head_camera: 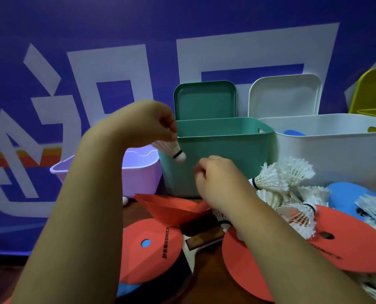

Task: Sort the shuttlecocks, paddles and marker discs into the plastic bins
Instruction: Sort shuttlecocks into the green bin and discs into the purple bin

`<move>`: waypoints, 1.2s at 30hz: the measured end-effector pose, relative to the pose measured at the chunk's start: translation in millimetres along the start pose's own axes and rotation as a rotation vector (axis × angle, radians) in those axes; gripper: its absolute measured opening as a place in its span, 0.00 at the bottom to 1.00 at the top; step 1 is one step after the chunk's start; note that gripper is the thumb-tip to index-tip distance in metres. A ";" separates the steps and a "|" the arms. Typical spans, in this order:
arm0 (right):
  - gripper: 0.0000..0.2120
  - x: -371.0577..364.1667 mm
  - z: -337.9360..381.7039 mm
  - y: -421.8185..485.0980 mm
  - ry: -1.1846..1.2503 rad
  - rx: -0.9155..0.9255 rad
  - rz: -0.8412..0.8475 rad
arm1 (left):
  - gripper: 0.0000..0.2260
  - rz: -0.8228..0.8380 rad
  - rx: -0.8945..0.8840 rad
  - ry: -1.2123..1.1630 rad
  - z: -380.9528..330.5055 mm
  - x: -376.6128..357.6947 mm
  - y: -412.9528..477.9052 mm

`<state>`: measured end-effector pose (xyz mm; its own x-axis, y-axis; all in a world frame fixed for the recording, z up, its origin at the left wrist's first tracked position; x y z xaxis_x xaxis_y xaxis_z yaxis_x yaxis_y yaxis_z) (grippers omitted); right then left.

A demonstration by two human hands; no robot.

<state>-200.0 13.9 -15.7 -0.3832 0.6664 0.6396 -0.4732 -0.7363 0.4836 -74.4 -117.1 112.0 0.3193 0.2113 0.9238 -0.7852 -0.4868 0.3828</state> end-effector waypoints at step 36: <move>0.04 27.0 -9.0 10.9 -0.026 -0.076 0.080 | 0.11 -0.012 0.109 -0.078 -2.4 -16.3 4.4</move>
<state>-222.6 24.9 1.5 -0.4020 0.6015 0.6903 -0.5007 -0.7757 0.3842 -84.4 -120.7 98.6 0.3719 0.1530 0.9156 -0.7200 -0.5750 0.3885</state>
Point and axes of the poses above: each hand's wrist, its own y-axis towards the middle knuckle, its own x-axis out of the back of the hand, z = x × y, the point moved 2 cm from there along y, towards the middle knuckle, and after that the axes turned 14 degrees about y, right-handed, at the moved point
